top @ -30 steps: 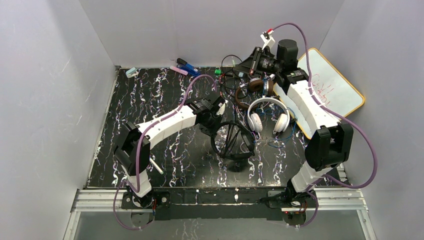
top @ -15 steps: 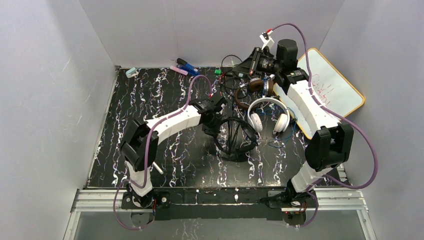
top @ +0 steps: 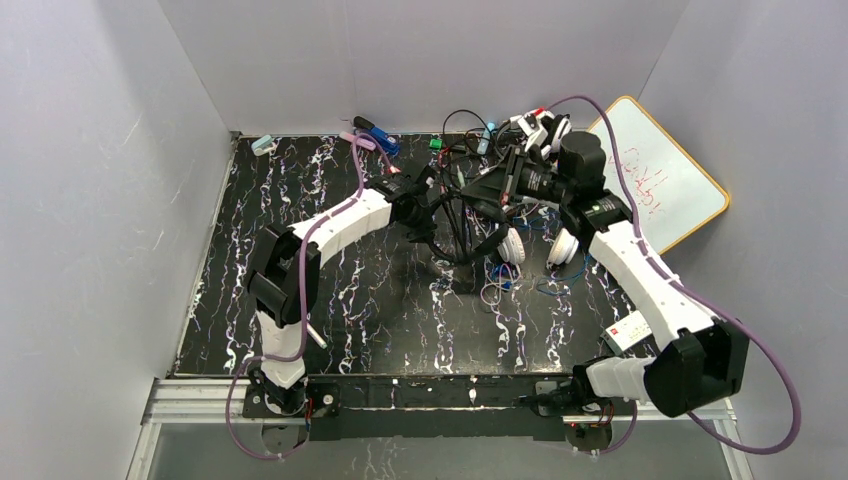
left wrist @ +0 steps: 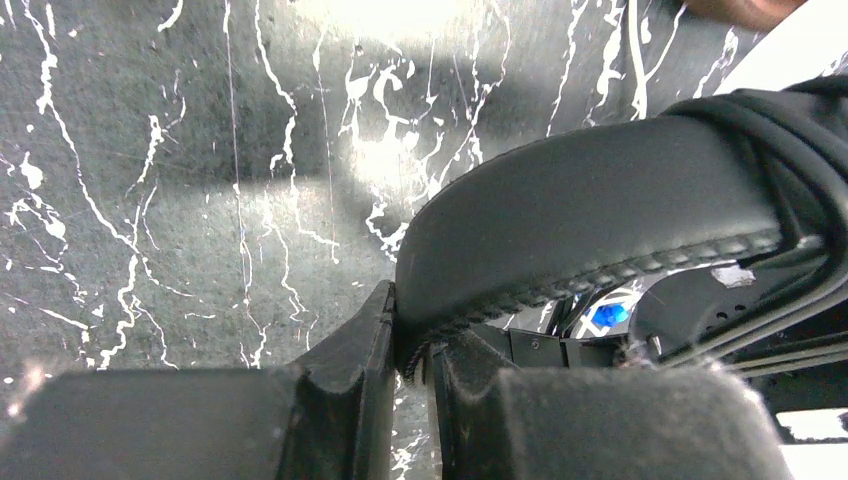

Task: Wrap the headphones
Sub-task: Wrap the headphones cable around the headphones.

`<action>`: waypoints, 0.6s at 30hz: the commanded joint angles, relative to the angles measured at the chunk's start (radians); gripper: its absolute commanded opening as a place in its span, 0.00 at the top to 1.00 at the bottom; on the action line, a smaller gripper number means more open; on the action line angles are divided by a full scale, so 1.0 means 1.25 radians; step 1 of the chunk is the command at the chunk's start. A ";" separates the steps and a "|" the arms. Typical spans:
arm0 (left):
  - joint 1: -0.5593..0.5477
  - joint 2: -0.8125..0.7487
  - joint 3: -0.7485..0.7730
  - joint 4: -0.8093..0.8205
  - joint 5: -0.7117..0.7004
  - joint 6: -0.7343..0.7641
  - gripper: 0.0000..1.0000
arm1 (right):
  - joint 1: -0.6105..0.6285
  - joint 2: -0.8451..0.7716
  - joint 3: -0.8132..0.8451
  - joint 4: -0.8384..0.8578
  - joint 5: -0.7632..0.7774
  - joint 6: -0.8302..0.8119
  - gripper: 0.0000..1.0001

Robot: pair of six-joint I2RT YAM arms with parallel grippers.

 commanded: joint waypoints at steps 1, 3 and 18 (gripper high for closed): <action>0.036 0.013 0.047 0.010 -0.017 -0.063 1.00 | 0.024 -0.102 -0.061 0.004 -0.047 0.024 0.99; 0.051 0.011 0.054 0.021 -0.016 -0.071 1.00 | 0.029 -0.132 -0.106 -0.025 -0.049 0.020 0.99; 0.034 -0.036 0.049 0.043 -0.048 -0.067 1.00 | 0.132 -0.054 -0.227 0.078 -0.041 0.034 0.99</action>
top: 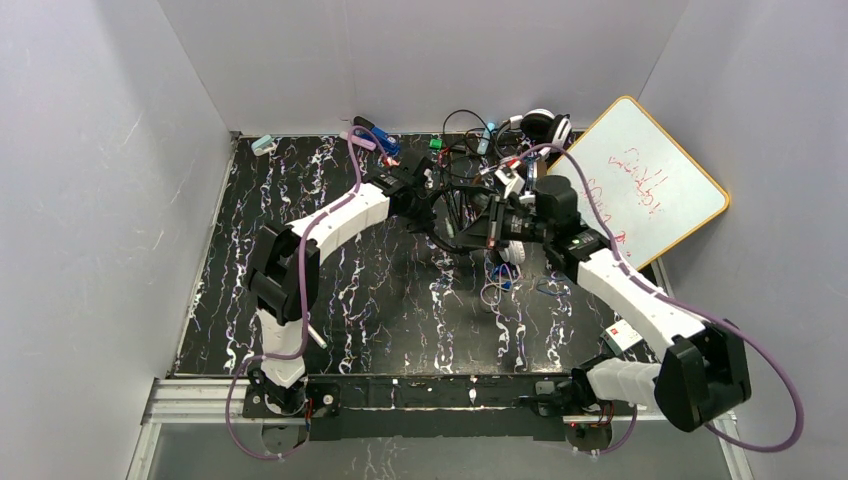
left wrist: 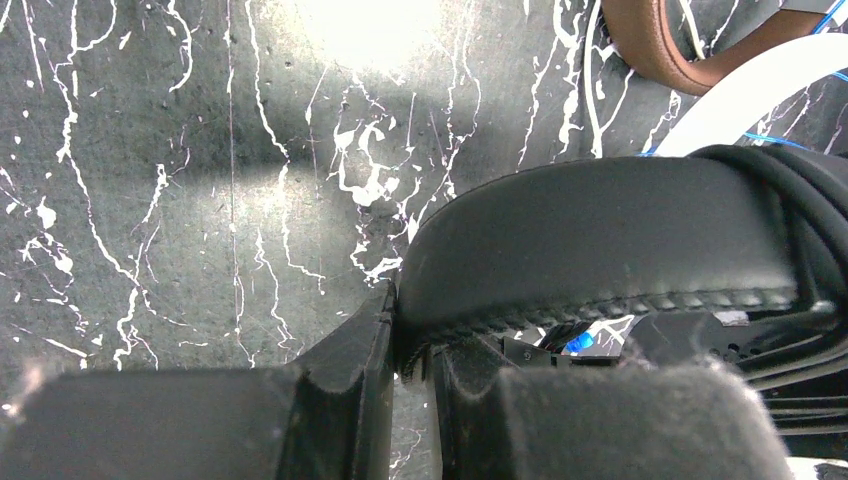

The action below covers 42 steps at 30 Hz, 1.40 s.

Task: Wrap the headphones
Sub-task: Wrap the headphones cable around the headphones.

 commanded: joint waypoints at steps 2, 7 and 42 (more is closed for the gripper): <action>0.006 -0.057 -0.007 0.031 -0.037 -0.057 1.00 | 0.087 0.069 0.045 0.049 -0.052 0.009 0.99; 0.006 -0.094 -0.020 0.040 -0.095 -0.055 1.00 | 0.131 0.088 0.027 0.017 -0.009 -0.016 0.99; -0.030 -0.366 -0.285 0.399 -0.304 0.330 1.00 | 0.131 -0.141 0.031 -0.057 0.331 -0.118 0.42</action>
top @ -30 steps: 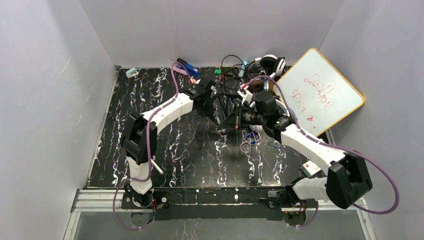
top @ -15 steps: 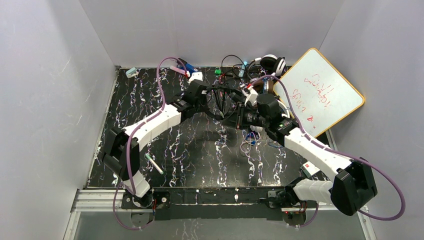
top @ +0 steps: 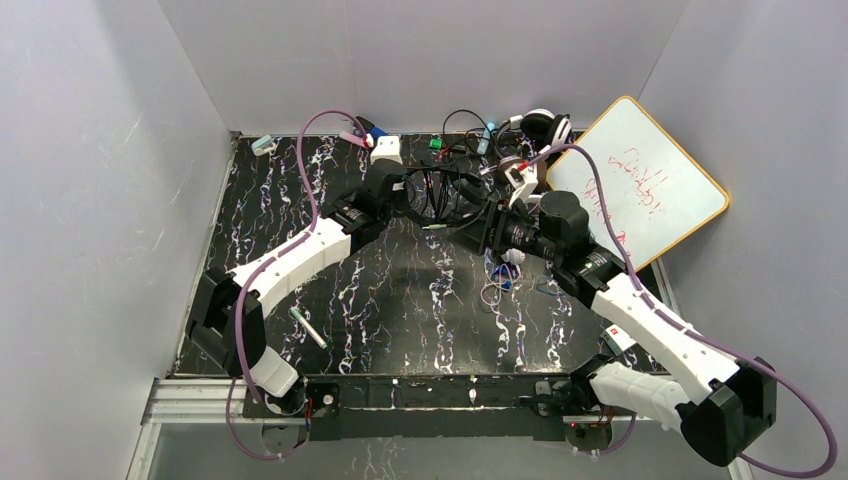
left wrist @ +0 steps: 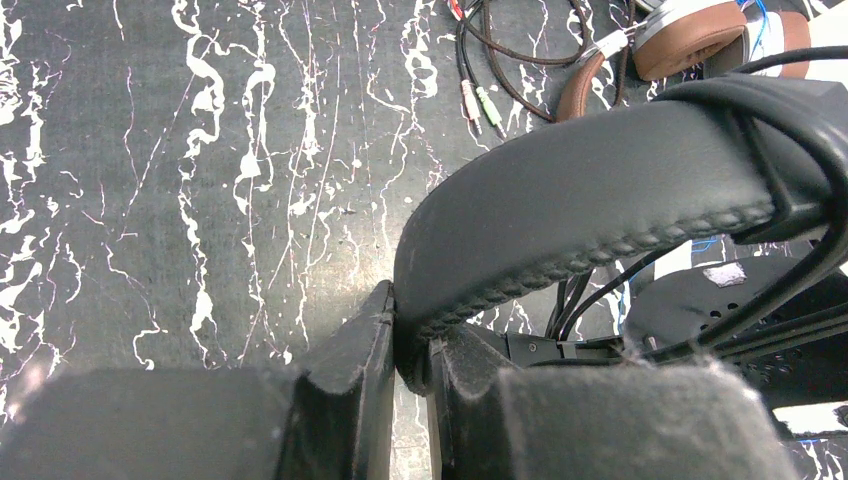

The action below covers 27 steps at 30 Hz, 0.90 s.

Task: Wrap the headphones
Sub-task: Wrap the headphones cable around the headphones.

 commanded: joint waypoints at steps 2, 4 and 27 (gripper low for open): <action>-0.002 -0.055 0.003 0.035 -0.021 0.000 1.00 | 0.000 -0.022 0.073 -0.082 0.094 -0.035 0.38; -0.003 -0.060 0.000 0.034 -0.020 0.001 1.00 | -0.002 -0.014 0.103 -0.117 0.136 -0.027 0.28; -0.022 -0.088 -0.022 -0.012 0.008 -0.003 1.00 | -0.010 0.231 0.302 0.000 0.125 0.079 0.91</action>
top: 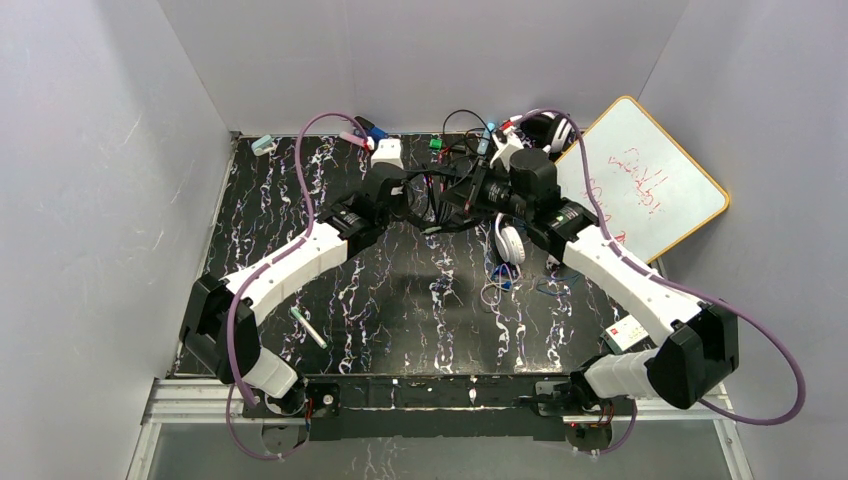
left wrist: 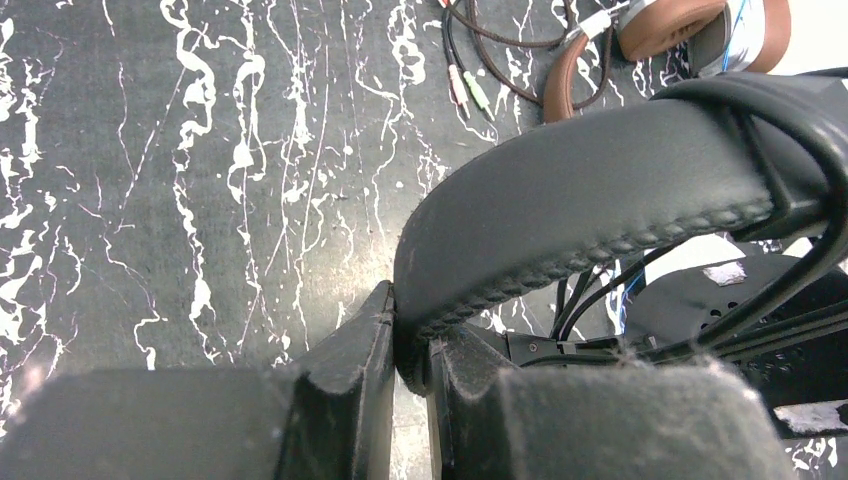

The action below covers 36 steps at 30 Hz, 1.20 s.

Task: Wrap the headphones
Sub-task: Wrap the headphones cable around the headphones.

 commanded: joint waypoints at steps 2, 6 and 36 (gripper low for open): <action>-0.011 -0.055 -0.013 -0.021 0.006 -0.006 1.00 | -0.018 0.014 0.095 0.082 -0.001 0.012 0.99; -0.010 -0.059 -0.041 -0.068 0.055 0.028 1.00 | -0.085 0.011 0.103 0.099 -0.013 0.057 0.99; -0.008 0.040 0.174 -0.676 0.462 0.093 1.00 | -0.313 -0.052 -0.259 -0.039 -0.348 -0.145 0.47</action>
